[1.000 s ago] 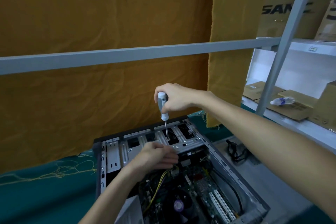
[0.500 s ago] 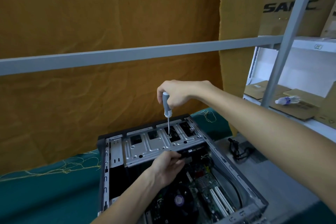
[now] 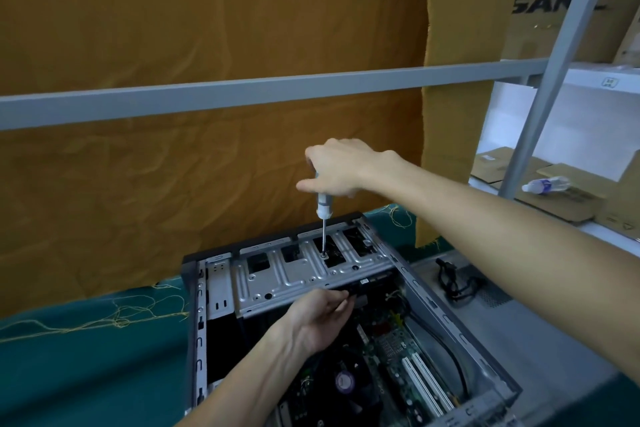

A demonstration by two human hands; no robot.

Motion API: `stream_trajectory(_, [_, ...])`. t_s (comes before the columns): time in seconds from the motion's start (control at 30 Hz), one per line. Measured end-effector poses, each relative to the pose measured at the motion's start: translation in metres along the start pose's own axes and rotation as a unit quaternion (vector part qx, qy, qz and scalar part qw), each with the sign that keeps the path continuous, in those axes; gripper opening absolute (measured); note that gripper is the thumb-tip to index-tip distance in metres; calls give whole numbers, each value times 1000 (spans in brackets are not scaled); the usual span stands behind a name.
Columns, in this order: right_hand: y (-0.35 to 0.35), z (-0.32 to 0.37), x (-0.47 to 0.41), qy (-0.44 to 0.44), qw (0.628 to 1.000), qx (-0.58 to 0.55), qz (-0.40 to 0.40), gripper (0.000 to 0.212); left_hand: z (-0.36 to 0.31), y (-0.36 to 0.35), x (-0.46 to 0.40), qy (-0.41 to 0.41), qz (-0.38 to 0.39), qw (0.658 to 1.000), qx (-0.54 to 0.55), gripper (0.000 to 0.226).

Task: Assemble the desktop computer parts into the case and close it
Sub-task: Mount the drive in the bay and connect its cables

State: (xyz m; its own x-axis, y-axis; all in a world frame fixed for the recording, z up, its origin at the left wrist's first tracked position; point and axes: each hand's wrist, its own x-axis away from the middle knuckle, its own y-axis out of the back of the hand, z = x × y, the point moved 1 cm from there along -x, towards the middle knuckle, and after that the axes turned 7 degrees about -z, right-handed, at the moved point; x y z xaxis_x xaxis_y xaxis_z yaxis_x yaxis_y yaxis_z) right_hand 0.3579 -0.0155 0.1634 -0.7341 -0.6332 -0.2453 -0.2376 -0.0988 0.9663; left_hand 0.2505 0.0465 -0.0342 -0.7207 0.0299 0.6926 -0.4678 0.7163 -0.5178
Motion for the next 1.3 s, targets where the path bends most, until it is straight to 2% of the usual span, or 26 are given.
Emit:
stream_trajectory(0.13, [-6, 0, -2, 23, 998, -53, -20, 46, 0, 0, 3, 1, -9, 1000, 12, 33])
stream_trajectory(0.23, [-14, 6, 1, 52, 995, 16, -82, 28, 0, 0, 4, 11, -7, 1000, 16, 27])
stream_trajectory(0.27, [-15, 5, 0, 45, 997, 18, -67, 27, 0, 1, 4, 13, -7, 1000, 16, 25])
stream_trajectory(0.37, [-2, 0, 0, 15, 996, -52, 70, 32, 0, 1, 3, 12, -6, 1000, 16, 22])
stream_trajectory(0.4, [0, -1, 0, 14, 995, -51, 88, 32, 0, 1, 2, 10, -6, 1000, 14, 22])
stream_trajectory(0.47, [-3, -3, 0, 22, 999, 8, 48, 19, 1, 1, 1, 11, -7, 1000, 12, 21])
stream_trajectory(0.53, [-5, -5, -2, 21, 999, 49, 11, 27, 1, 1, 1, 12, -5, 1000, 8, 20])
stream_trajectory(0.63, [-1, -11, -3, -10, 992, -71, 108, 46, 1, 1, 3, 13, -7, 1000, 11, 20])
stream_trajectory(0.7, [-5, -11, -5, -11, 992, -91, 87, 29, 1, 1, 4, 11, -14, 1000, 14, 20])
stream_trajectory(0.77, [-6, -10, -8, -15, 998, -53, 42, 33, 0, 1, 5, 11, -18, 1000, 15, 20])
stream_trajectory(0.9, [-6, -9, -8, -27, 982, -148, 118, 36, 1, 1, 4, 9, -22, 1000, 14, 18])
stream_trajectory(0.97, [-8, -6, -9, -17, 994, -89, 66, 24, 1, 2, 2, 9, -23, 1000, 14, 18])
stream_trajectory(1.0, [-7, -5, -10, -12, 997, -64, 46, 29, 1, 2, 1, 9, -23, 1000, 16, 18])
stream_trajectory(1.1, [-4, -6, -9, -6, 986, -116, 120, 39, 1, 2, -1, 4, -24, 1000, 17, 18])
stream_trajectory(1.13, [-4, -6, -9, -5, 985, -123, 125, 36, 1, 2, -1, 2, -23, 1000, 16, 19])
stream_trajectory(1.2, [-6, -5, -10, 0, 995, -71, 77, 24, 1, 2, -1, 0, -22, 1000, 14, 19])
stream_trajectory(1.23, [-6, -4, -10, -1, 997, -46, 58, 29, 1, 2, -1, -1, -21, 1000, 15, 19])
stream_trajectory(1.3, [-4, -7, -10, -14, 992, -75, 96, 39, 0, 3, -1, -3, -18, 1000, 16, 17])
